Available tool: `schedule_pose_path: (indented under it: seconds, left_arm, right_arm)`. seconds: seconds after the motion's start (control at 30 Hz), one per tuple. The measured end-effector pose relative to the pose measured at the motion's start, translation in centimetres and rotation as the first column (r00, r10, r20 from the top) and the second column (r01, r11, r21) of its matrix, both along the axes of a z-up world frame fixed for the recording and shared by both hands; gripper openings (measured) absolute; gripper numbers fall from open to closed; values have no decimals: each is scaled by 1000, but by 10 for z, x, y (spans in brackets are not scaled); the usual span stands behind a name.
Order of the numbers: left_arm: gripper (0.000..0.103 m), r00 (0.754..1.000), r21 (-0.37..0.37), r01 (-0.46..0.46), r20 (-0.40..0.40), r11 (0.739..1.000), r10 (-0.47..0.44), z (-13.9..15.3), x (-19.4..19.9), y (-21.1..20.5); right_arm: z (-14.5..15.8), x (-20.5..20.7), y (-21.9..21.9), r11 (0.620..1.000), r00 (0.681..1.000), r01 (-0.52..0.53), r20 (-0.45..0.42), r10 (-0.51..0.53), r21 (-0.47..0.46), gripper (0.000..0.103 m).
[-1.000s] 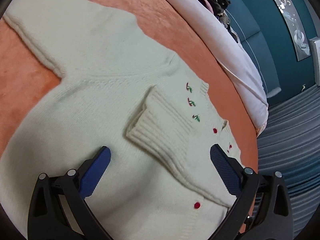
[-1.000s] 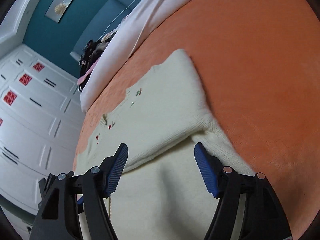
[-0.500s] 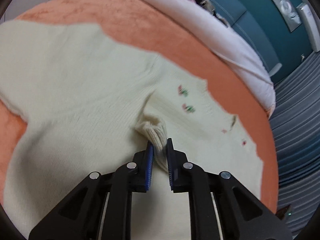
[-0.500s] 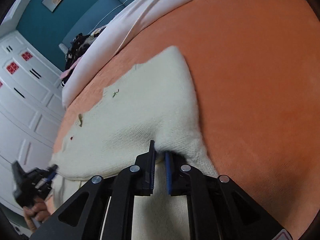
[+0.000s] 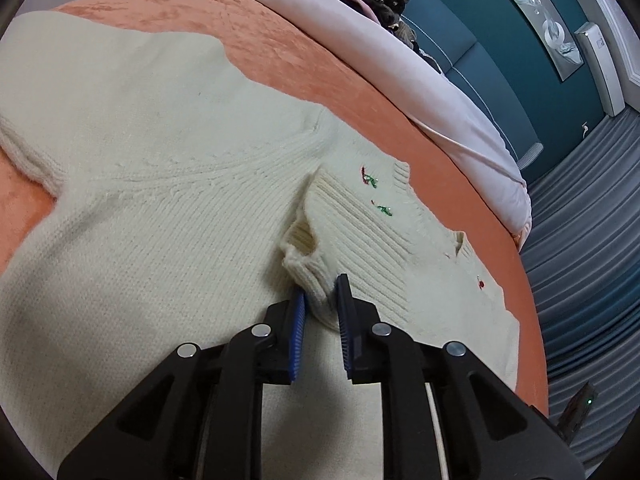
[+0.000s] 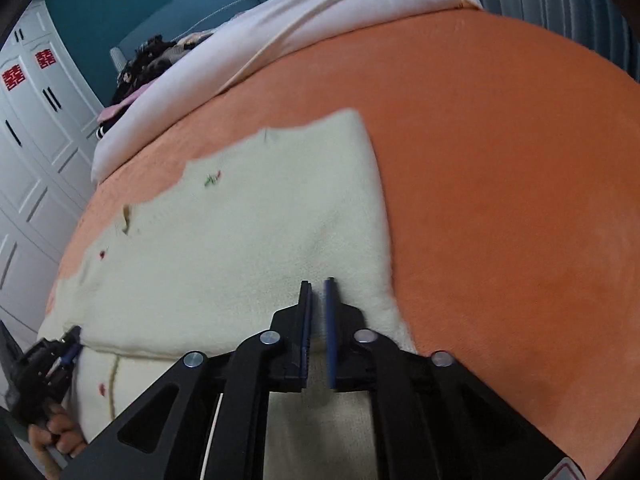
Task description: Fold small clothes
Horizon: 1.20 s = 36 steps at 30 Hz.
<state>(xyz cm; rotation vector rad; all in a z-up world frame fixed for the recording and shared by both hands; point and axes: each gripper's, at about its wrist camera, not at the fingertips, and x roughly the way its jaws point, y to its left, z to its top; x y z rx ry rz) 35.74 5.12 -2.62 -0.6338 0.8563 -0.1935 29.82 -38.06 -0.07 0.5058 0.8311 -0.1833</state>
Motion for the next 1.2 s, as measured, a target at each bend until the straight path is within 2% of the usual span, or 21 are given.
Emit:
schedule_pose_path:
  seconds: [0.07,0.1,0.13,0.17,0.2,0.3,0.37,0.43,0.47,0.5,0.53,0.57,0.63,0.7,0.73,0.8,0.83,0.97,1.03,1.1,1.2]
  left_arm:
    - [26,1000,-24,-9,-15,1000,9,9,-5,10]
    - [45,999,-38,-47,-1,998,47,18,-12,22]
    - [56,995,-53,-95,30,994,97,27,-21,39]
    - [73,986,-57,-154,58,986,157,36,-29,61]
    - [79,973,-50,-218,72,975,221,43,-35,87]
    - [82,915,-14,-402,44,916,402,48,-41,179]
    - [82,844,18,-536,-11,844,536,41,-43,245]
    - [82,760,0,-648,-73,762,646,31,-48,306]
    - [80,739,-44,-673,-82,739,668,26,-49,330]
    - [80,735,-90,-679,-79,729,674,25,-49,347]
    - [79,727,-91,-686,-79,722,682,27,-45,357]
    - [79,725,-67,-688,-83,722,683,31,-39,362]
    - [64,734,-29,-677,-95,735,673,32,-24,363]
    - [19,742,2,-662,-137,749,656,33,-9,362]
    - [11,744,8,-658,-143,753,652,36,-3,362]
    - [9,752,-3,-656,-84,755,654,59,1,349]
    - [9,771,-4,-636,-30,772,636,78,4,336]
    - [8,882,35,-438,213,899,421,165,11,242]
    - [8,916,52,-282,311,958,253,200,10,170]
    - [9,937,73,-108,342,991,77,212,8,93]
    - [13,953,98,111,272,989,-133,180,4,-10]
  right_arm:
    - [12,-1,5,1000,1000,17,11,-17,-10,4]
    - [18,-6,8,999,999,36,26,-36,-8,8]
    - [22,-14,12,999,998,46,49,-46,-1,16]
    - [27,-22,21,999,997,36,70,-36,-1,17]
    - [29,-30,31,1000,996,13,85,-13,-6,17]
    - [31,-55,66,997,993,-72,91,74,-33,28]
    - [28,-73,89,991,989,-127,70,130,-45,42]
    - [22,-88,100,985,986,-164,31,166,-44,54]
    - [20,-88,106,984,985,-170,20,171,-57,56]
    - [21,-86,110,982,985,-171,11,173,-78,58]
    - [19,-83,112,981,984,-178,-1,179,-82,61]
    - [17,-81,114,979,983,-184,-5,185,-84,63]
    - [15,-81,117,976,981,-195,-8,195,-94,68]
    - [11,-86,118,972,978,-210,-9,210,-107,72]
    - [10,-85,119,970,977,-214,-12,214,-114,74]
    - [8,-85,121,968,975,-221,-12,221,-121,77]
    - [7,-84,120,967,975,-223,-12,223,-121,77]
    - [6,-86,117,970,974,-224,8,226,-97,78]
    - [6,-87,115,972,974,-222,20,225,-81,78]
    - [7,-89,113,973,974,-221,26,224,-72,78]
    - [8,-91,108,973,974,-222,34,225,-58,78]
